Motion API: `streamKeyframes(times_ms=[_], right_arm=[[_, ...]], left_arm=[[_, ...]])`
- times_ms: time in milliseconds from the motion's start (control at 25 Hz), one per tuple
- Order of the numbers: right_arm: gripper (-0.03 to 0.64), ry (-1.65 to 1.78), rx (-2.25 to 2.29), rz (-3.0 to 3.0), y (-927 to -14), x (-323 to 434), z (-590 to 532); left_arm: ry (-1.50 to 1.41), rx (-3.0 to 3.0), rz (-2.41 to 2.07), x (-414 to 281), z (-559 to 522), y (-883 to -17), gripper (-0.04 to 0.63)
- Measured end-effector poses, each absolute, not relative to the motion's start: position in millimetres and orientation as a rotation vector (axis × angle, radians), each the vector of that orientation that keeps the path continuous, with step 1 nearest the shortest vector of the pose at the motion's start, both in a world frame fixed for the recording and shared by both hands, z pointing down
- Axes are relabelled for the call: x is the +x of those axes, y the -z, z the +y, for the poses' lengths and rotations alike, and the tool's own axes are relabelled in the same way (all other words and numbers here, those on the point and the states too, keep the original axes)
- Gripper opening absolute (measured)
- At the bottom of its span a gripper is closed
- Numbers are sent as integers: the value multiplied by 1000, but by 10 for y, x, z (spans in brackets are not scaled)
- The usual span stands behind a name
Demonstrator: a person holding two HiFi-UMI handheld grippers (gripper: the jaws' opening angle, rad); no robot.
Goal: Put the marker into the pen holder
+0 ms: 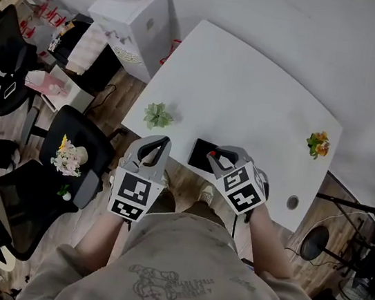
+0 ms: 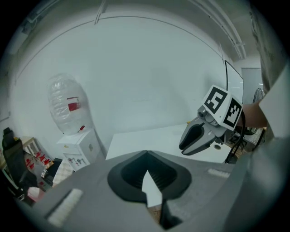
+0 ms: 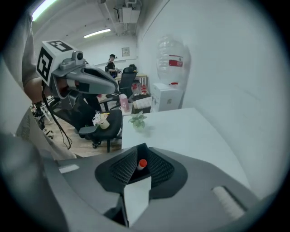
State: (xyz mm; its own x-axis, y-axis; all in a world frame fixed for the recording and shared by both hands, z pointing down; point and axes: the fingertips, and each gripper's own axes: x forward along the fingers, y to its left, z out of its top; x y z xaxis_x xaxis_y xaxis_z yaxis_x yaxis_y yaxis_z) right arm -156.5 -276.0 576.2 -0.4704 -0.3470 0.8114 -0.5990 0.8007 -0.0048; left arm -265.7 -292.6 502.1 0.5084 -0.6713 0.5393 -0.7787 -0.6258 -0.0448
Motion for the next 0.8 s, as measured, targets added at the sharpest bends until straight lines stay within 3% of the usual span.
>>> streamKeyframes(times_ms=[480, 800], right_arm=[[34, -179, 1119, -2346, -4447, -1325, -3052], [29, -4, 1367, -2535, -3381, -1138, -3035]], left_arm=[[-672, 2697, -1367, -2655, -3068, -4205, 2], [-471, 2848, -1497, -2638, -3201, -3316, 1]])
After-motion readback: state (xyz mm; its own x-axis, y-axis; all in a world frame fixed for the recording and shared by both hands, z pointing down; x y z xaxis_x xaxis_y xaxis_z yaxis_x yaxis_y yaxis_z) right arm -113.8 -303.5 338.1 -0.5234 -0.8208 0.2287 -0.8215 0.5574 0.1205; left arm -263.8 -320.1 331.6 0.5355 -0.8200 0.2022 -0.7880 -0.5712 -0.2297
